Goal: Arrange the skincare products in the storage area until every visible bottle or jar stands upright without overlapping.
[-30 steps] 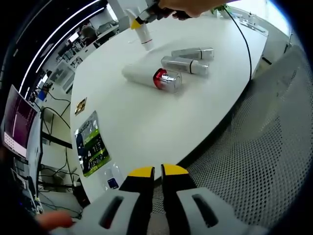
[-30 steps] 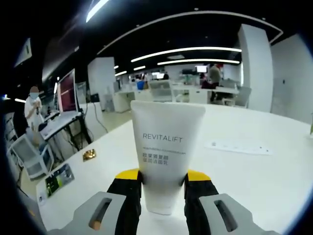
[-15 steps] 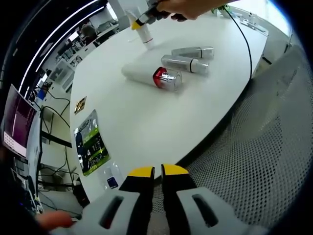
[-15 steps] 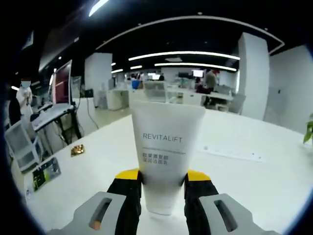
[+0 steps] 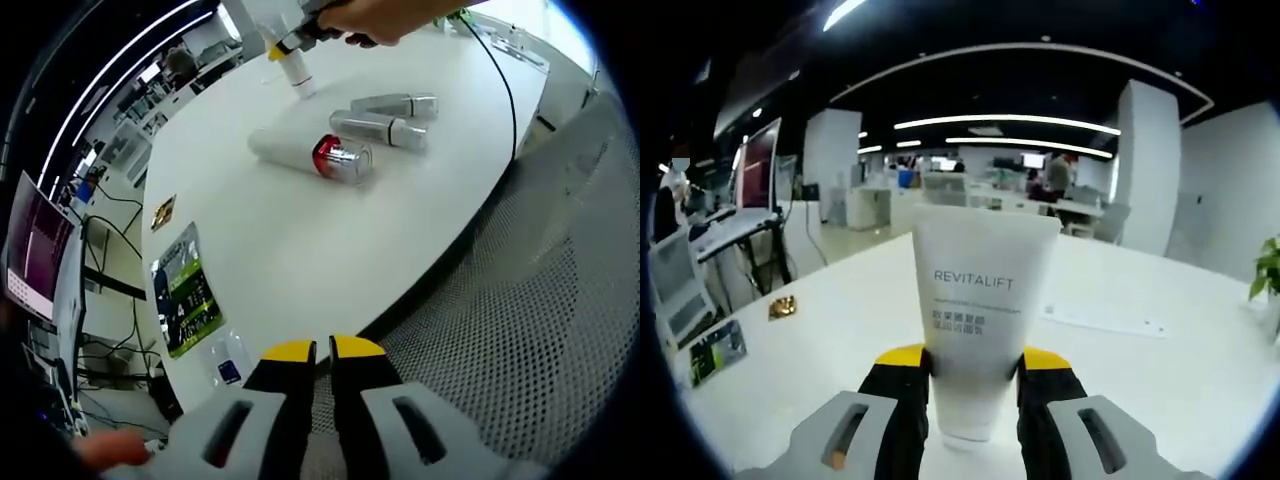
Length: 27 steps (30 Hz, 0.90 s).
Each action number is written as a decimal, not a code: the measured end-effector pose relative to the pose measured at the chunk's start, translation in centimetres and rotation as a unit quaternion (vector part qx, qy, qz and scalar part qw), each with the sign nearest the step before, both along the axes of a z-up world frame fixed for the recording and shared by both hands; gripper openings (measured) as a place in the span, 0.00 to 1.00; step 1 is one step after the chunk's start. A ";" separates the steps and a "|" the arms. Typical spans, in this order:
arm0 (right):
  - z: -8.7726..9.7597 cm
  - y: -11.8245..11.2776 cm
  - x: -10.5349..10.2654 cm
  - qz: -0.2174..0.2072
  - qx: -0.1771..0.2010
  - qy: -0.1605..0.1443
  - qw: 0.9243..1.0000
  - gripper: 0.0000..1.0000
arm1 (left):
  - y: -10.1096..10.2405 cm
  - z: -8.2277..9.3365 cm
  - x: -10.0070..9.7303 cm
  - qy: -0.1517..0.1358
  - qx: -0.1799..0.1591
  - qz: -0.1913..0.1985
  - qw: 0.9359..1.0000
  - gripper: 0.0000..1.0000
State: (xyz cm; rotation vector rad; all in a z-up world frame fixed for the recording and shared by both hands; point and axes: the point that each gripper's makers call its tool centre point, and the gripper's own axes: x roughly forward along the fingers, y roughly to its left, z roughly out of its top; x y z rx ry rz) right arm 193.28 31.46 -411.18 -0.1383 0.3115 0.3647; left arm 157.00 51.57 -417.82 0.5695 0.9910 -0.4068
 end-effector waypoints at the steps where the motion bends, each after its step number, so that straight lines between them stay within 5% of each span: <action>1: 0.1 0.0 -0.2 0.000 -0.001 -0.003 1.000 0.31 | 0.0 0.0 0.0 0.000 0.000 0.000 1.000 0.00; 27: -0.4 -0.5 -0.7 -0.072 -0.003 0.011 0.997 0.33 | 0.0 0.0 0.0 0.000 -0.002 0.002 1.000 0.00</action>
